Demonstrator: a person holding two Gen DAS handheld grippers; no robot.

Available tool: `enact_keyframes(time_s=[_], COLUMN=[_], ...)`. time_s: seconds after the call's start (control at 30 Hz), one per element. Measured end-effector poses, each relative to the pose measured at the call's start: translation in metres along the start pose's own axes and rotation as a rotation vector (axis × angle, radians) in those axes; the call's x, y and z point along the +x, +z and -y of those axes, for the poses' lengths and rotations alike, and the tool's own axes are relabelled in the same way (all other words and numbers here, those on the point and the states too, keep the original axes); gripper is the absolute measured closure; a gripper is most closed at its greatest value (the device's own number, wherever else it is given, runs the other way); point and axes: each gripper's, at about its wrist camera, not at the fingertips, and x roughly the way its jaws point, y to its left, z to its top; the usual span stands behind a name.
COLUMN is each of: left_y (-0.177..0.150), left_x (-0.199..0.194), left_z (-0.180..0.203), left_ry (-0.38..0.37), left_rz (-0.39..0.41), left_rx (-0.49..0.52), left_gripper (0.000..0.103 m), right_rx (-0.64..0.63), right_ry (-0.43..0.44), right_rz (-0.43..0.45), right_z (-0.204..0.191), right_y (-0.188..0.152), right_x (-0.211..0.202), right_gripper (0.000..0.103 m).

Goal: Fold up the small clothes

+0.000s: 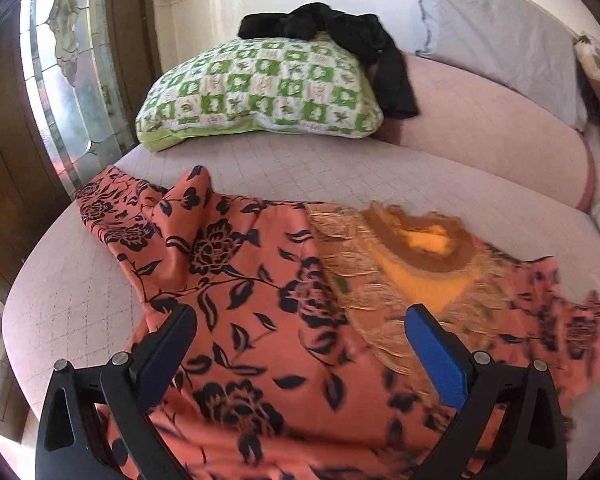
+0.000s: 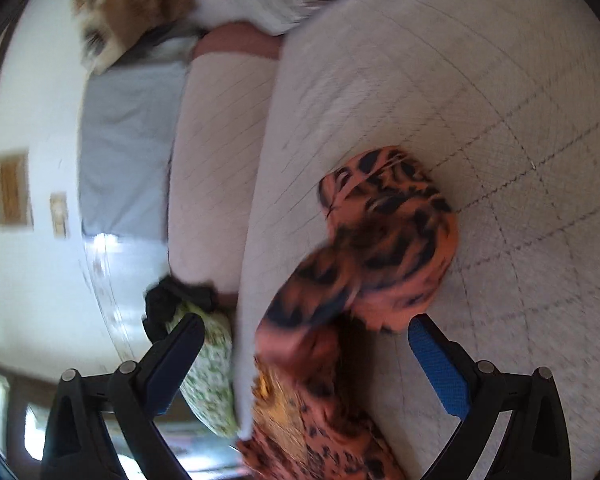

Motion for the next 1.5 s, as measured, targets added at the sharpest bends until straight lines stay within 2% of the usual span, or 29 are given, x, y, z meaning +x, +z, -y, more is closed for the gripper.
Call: enact_keyframes(time_s=[0.07, 0.1, 0.13, 0.2, 0.23, 0.27, 0.3, 0.33, 0.37, 0.4, 0.43, 0.57, 0.67, 0.77, 0.83, 0.9, 0.93, 0.97, 1.0, 1.03, 1.13, 1.2, 1.3, 1.43, 1.5], left_y=[-0.004, -0.004, -0.003, -0.001, 0.001, 0.001, 0.003, 0.004, 0.004, 0.005, 0.006, 0.011, 0.017, 0.021, 0.023, 0.024, 0.024, 0.024, 0.023, 0.022, 0.017, 0.016, 0.02, 0.024, 0.025], left_x=[0.023, 0.03, 0.033, 0.031, 0.03, 0.029, 0.028, 0.027, 0.025, 0.024, 0.024, 0.021, 0.02, 0.022, 0.021, 0.019, 0.018, 0.017, 0.017, 0.016, 0.014, 0.016, 0.022, 0.029, 0.031], left_z=[-0.004, -0.007, -0.009, -0.01, -0.009, -0.01, -0.01, -0.011, -0.012, -0.015, -0.018, -0.039, -0.069, -0.099, -0.124, -0.146, -0.159, -0.172, -0.182, -0.192, -0.21, -0.212, -0.2, -0.173, -0.158], left_ry=[0.045, 0.018, -0.008, 0.003, 0.009, 0.009, 0.007, 0.005, 0.002, 0.002, 0.006, 0.03, 0.071, 0.13, 0.18, 0.226, 0.248, 0.268, 0.279, 0.281, 0.251, 0.212, 0.108, -0.041, -0.097], left_rz=[-0.083, -0.116, -0.117, -0.088, -0.078, -0.071, -0.062, -0.054, -0.048, -0.043, -0.04, -0.031, -0.021, -0.017, -0.006, 0.004, 0.008, 0.009, 0.008, 0.007, 0.012, 0.002, -0.02, -0.032, -0.03], left_rx=[0.002, -0.011, -0.025, -0.026, -0.014, -0.008, -0.01, -0.016, -0.021, -0.028, -0.035, -0.097, -0.192, -0.267, -0.33, -0.386, -0.416, -0.45, -0.478, -0.512, -0.584, -0.603, -0.584, -0.516, -0.479], left_gripper=[0.0, 0.0, 0.0, 0.0, 0.0, 0.0, 0.0, 0.0, 0.0, 0.0, 0.0, 0.0, 0.0, 0.0, 0.0, 0.0, 0.0, 0.0, 0.0, 0.0, 0.0, 0.0, 0.0, 0.002, 0.013], right_rx=[0.109, 0.147, 0.176, 0.197, 0.201, 0.193, 0.153, 0.09, 0.024, -0.03, -0.076, -0.299, -0.458, -0.721, -0.916, -1.07, -1.151, -1.225, -1.295, -1.364, -1.559, -1.619, -1.599, -1.402, -1.281], right_ry=[0.004, -0.002, -0.003, -0.029, -0.032, -0.019, -0.025, -0.082, -0.154, -0.205, -0.217, -0.162, -0.055, 0.012, 0.019, 0.012, -0.007, -0.034, -0.075, -0.113, -0.213, -0.227, -0.25, -0.209, -0.17], right_rz=[0.028, 0.03, 0.018, -0.024, -0.023, -0.013, -0.02, -0.025, -0.022, -0.021, -0.007, 0.157, 0.219, 0.212, 0.16, 0.052, -0.024, -0.101, -0.177, -0.25, -0.442, -0.485, -0.465, -0.354, -0.322], right_z=[0.017, 0.024, 0.029, 0.033, 0.032, 0.028, 0.022, 0.013, 0.005, -0.004, -0.014, -0.08, -0.147, -0.224, -0.258, -0.276, -0.276, -0.273, -0.264, -0.248, -0.194, -0.16, -0.148, -0.151, -0.149], right_y=[0.014, 0.02, 0.025, 0.033, 0.035, 0.037, 0.039, 0.04, 0.038, 0.036, 0.032, 0.01, -0.022, -0.084, -0.143, -0.204, -0.242, -0.279, -0.312, -0.345, -0.417, -0.426, -0.4, -0.34, -0.31], right_x=[0.007, 0.011, 0.017, 0.03, 0.031, 0.031, 0.032, 0.033, 0.031, 0.031, 0.027, -0.002, -0.012, 0.0, 0.02, 0.049, 0.071, 0.092, 0.112, 0.131, 0.168, 0.163, 0.143, 0.11, 0.105], right_gripper=[0.0, 0.0, 0.0, 0.003, 0.012, 0.033, 0.044, 0.07, 0.076, 0.077, 0.079, 0.08, 0.08, 0.08, 0.076, 0.075, 0.061, 0.021, 0.005, 0.001, 0.002, 0.002, 0.002, 0.001, 0.003])
